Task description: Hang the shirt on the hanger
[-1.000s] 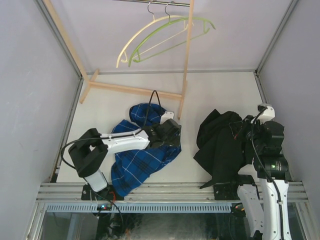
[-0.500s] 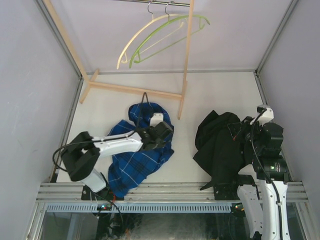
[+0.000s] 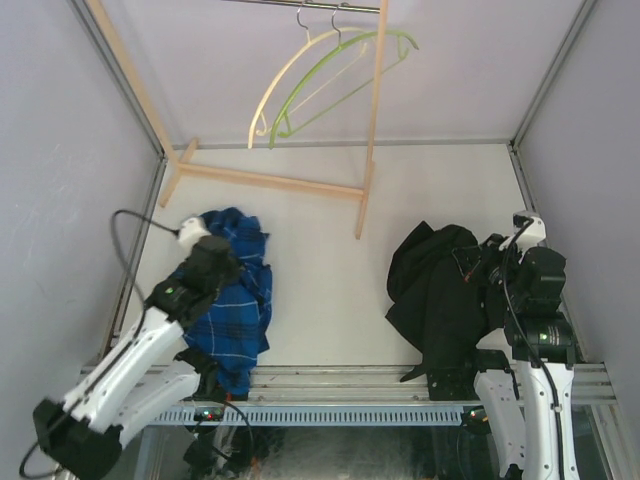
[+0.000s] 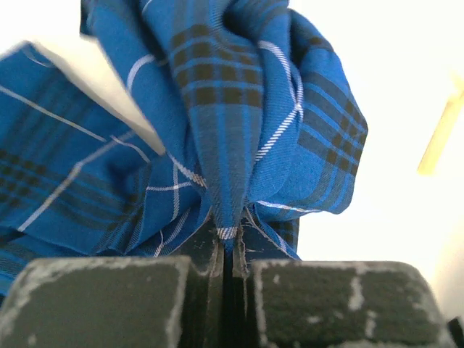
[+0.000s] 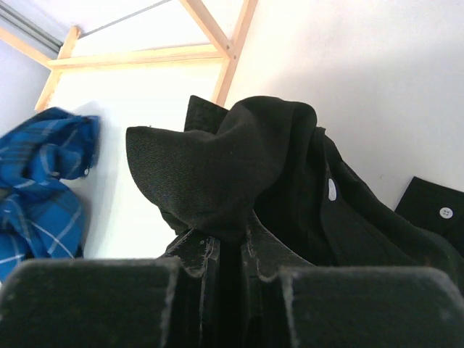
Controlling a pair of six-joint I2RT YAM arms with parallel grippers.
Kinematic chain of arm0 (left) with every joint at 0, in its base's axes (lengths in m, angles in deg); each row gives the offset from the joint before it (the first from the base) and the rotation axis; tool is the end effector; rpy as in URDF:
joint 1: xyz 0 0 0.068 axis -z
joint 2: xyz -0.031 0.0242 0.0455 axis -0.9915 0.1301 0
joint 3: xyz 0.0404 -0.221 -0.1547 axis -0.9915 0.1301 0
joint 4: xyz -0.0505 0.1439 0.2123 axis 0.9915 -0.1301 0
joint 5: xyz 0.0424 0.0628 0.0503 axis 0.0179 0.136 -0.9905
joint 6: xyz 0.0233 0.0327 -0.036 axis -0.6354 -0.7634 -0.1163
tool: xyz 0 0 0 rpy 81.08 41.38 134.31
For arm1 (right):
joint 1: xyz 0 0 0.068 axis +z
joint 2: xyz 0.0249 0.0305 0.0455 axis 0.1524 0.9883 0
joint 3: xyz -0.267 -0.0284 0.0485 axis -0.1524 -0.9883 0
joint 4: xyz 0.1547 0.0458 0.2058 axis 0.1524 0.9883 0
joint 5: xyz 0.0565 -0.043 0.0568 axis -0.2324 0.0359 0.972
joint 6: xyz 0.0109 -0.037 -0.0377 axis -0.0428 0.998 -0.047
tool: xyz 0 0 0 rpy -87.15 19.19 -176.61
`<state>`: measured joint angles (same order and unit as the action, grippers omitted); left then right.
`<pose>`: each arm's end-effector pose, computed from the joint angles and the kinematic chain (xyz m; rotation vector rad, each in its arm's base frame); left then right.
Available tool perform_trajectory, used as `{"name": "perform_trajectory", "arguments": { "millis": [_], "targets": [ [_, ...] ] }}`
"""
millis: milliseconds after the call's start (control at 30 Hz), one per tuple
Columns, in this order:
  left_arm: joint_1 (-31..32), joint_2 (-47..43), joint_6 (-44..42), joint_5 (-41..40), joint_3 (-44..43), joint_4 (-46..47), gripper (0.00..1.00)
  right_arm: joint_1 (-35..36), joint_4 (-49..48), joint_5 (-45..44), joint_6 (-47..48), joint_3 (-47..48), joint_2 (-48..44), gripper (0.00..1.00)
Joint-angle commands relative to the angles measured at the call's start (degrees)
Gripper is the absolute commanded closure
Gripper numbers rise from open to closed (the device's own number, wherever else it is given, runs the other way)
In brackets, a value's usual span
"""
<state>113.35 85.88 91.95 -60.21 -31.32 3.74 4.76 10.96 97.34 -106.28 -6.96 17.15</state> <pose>0.1626 -0.0775 0.2561 -0.5659 2.1478 -0.1814 0.1043 0.0043 0.3252 0.2260 1.9482 0.5293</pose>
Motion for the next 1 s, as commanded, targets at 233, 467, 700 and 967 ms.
{"name": "perform_trajectory", "arguments": {
  "millis": [233,467,700,967],
  "targets": [
    [-13.5,-17.2,-0.7,-14.8,-14.8,-16.0,1.0,0.0,-4.9,2.7,-2.4,-0.3,-0.1,1.0],
    [-22.8,-13.5,-1.6,-14.2,-19.4,-13.1,1.0,0.1,-4.5,3.5,-2.5,-0.4,-0.2,1.0],
    [-31.5,-8.8,-0.4,-5.6,-16.3,-2.3,1.0,0.3,-4.2,3.9,-2.6,-0.6,-0.5,1.0],
    [-43.0,-2.9,0.7,7.1,-10.2,3.5,0.79,0.5,-4.9,4.0,-3.2,-1.2,-0.8,1.0]
  ]
}}
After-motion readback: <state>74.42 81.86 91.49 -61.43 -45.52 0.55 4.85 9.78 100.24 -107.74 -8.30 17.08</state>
